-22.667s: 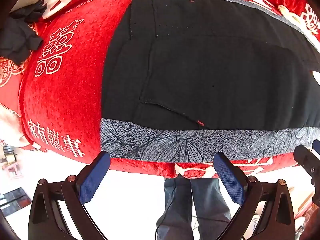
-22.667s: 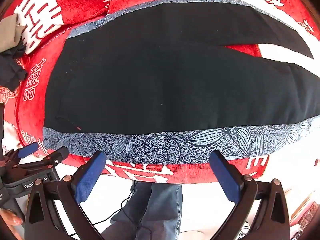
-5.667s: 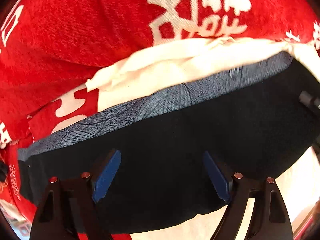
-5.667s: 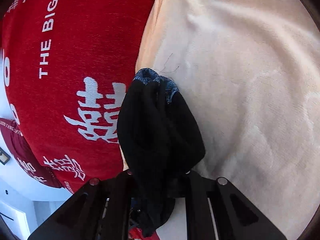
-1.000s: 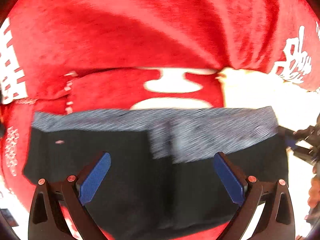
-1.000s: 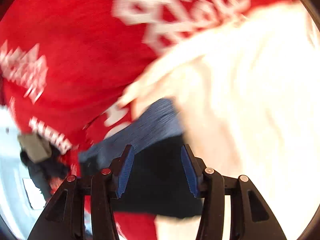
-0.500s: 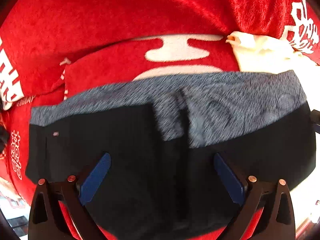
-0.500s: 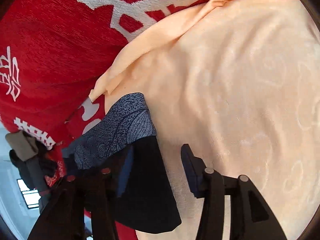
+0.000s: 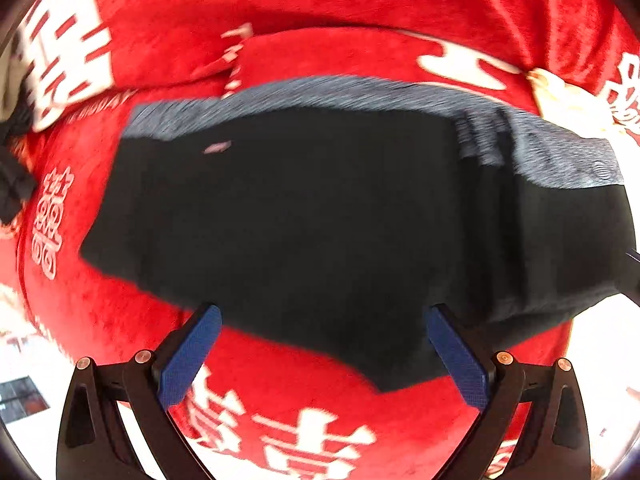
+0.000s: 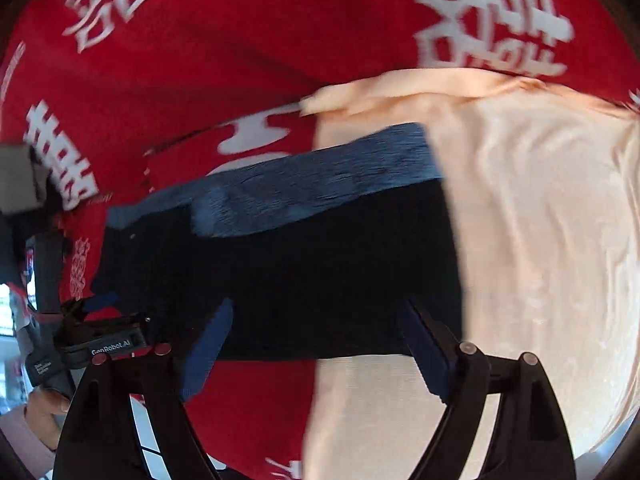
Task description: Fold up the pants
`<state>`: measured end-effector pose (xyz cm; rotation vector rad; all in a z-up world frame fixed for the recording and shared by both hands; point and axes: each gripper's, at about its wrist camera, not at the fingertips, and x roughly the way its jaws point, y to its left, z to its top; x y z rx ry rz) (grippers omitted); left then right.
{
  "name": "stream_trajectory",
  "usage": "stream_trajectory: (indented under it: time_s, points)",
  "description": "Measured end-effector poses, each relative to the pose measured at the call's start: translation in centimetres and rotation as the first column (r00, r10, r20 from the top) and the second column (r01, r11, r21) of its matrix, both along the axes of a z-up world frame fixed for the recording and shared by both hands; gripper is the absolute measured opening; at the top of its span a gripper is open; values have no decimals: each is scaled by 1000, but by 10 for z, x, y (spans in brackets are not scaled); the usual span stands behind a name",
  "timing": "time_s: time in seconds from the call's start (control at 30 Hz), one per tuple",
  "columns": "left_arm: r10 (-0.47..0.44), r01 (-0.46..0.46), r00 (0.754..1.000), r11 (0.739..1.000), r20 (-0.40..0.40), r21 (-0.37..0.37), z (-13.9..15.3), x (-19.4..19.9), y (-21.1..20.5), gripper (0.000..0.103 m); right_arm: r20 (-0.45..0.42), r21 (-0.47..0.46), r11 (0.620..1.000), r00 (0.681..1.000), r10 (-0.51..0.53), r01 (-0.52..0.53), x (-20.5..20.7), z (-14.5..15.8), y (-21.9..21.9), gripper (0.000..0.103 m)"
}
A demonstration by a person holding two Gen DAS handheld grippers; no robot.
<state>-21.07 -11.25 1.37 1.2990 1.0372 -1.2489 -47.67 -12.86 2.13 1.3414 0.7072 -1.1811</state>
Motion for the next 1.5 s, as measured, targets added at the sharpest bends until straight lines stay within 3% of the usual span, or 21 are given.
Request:
stream_trajectory:
  time_s: [0.17, 0.3, 0.47, 0.63, 0.97, 1.1, 1.5]
  points:
    - [62, -62, 998, 998, 16, 6, -2, 42, 8, 103, 17, 12, 994, 994, 111, -111, 70, -10, -14, 91]
    - [117, -117, 993, 993, 18, 5, -3, 70, 14, 103, 25, 109, 982, 988, 152, -154, 111, -42, -18, 94]
    - [174, -174, 985, 985, -5, 14, -11, 95, 12, 103, 51, 120, 961, 969, 243, -248, 140, -28, -3, 96]
    - [202, -201, 979, 979, -30, 18, -17, 112, 7, 103, 5, 110, 948, 954, 299, -298, 163, -15, -4, 96]
    - [247, -246, 968, 969, -45, 23, -25, 151, 1, 103, 42, 133, 944, 953, 299, -302, 199, -28, -22, 98]
    - [270, -269, 960, 963, -76, 29, -28, 166, -1, 103, 68, 165, 951, 965, 254, -262, 199, -43, -20, 101]
    - [282, -281, 951, 959, -125, 29, -37, 202, -11, 103, 87, 115, 972, 977, 197, -206, 197, -47, -13, 102]
